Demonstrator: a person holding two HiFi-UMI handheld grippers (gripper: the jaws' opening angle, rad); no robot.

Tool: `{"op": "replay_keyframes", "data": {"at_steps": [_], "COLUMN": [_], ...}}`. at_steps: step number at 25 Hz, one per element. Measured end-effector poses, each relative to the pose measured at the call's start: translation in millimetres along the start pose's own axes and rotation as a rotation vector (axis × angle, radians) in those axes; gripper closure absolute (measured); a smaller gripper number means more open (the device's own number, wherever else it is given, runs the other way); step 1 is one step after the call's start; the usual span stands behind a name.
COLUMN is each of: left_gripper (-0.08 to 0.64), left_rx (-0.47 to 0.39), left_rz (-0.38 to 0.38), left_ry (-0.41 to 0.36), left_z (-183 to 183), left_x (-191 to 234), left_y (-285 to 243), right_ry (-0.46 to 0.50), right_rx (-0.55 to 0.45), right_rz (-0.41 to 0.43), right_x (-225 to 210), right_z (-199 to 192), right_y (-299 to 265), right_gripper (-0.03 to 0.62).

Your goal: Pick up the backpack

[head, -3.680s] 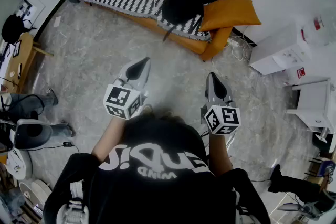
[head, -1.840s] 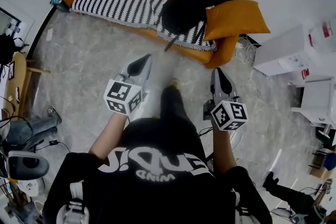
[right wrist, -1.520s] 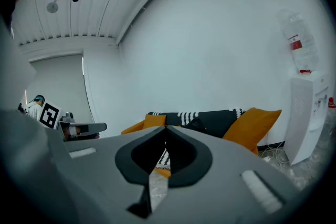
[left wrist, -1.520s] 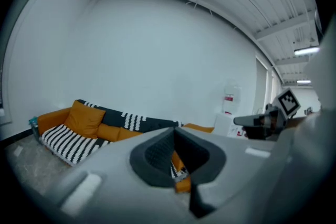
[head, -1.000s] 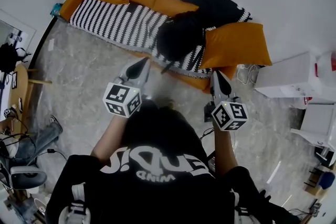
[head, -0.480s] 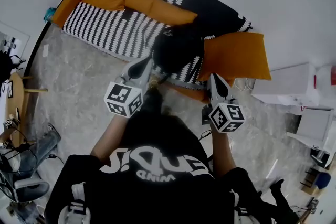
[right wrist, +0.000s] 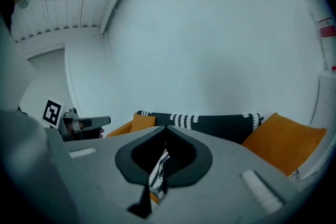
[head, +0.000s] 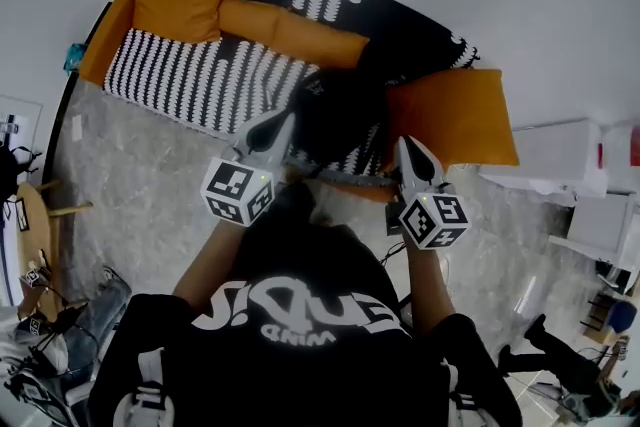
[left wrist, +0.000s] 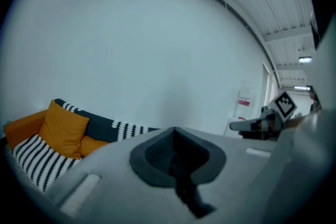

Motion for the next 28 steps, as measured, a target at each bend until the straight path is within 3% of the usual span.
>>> {"op": "replay_keyframes", "data": {"at_steps": [13, 16, 20, 23, 25, 28], "left_gripper": [0.532, 0.461, 0.363, 0.233, 0.192, 0.189], "left_rx": [0.060, 0.080, 0.105, 0.107, 0.117, 0.140], "left_rz": [-0.063, -0.076, -0.080, -0.072, -0.075, -0.084], "left_ry": [-0.001, 0.017, 0.038, 0.057, 0.060, 0.064], "left_z": [-0.4, -6.4, -15.9, -21.9, -25.0, -29.9], "left_x": [25.8, 22.6, 22.8, 23.6, 22.5, 24.0], "left_y": [-52.7, -66.8, -80.4, -89.2, -96.1, -105.5], "right_ry": [-0.001, -0.006, -0.018, -0.031, -0.032, -0.013], "right_rx": [-0.008, -0.005, 0.030, 0.064, 0.088, 0.119], "right_rz": [-0.034, -0.003, 0.055, 0.126, 0.157, 0.176], "right_x": [-26.7, -37.6, -45.8, -49.0, -53.6, -60.2], "right_z": [15.2, 15.2, 11.7, 7.5, 3.0, -2.5], "right_y": [-30.3, -38.4, -53.0, -63.1, -69.1, -79.1], "right_gripper": [0.591, 0.544, 0.407, 0.294, 0.266, 0.261]}}
Point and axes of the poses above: the fingertips, and each gripper's own axes: y backward along the fingers, x to its left, z out of its top, the point moved 4 cm from there along y, backward along the fingers, and after that the axes turned 15 degrees about -z, right-handed, at the moved point
